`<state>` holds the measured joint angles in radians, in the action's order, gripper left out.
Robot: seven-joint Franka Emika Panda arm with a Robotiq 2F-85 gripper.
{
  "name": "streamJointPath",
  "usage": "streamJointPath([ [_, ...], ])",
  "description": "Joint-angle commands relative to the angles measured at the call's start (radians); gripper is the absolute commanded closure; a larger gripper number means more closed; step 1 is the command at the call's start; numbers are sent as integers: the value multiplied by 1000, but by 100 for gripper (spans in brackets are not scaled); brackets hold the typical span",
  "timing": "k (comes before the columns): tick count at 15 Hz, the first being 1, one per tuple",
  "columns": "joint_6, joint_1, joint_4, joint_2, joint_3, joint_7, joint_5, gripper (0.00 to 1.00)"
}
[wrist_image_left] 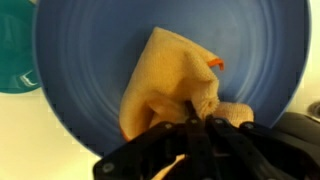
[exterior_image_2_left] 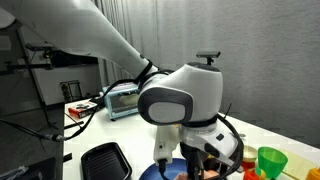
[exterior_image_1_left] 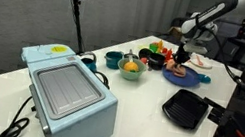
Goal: Use the orange towel to wipe the black pot, green bowl and blue plate
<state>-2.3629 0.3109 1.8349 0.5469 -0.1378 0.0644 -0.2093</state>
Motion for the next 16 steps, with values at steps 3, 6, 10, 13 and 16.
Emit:
streamJointPath([
  [3, -53, -15, 100, -67, 75, -92, -53, 99],
  [6, -32, -25, 159, -97, 99, -140, -44, 99],
  [10, 15, -36, 232, -150, 94, -204, -9, 99],
  [13, 26, -48, 258, -156, 54, -210, 57, 99],
  [16, 62, -13, 297, -208, -22, -236, 136, 99],
])
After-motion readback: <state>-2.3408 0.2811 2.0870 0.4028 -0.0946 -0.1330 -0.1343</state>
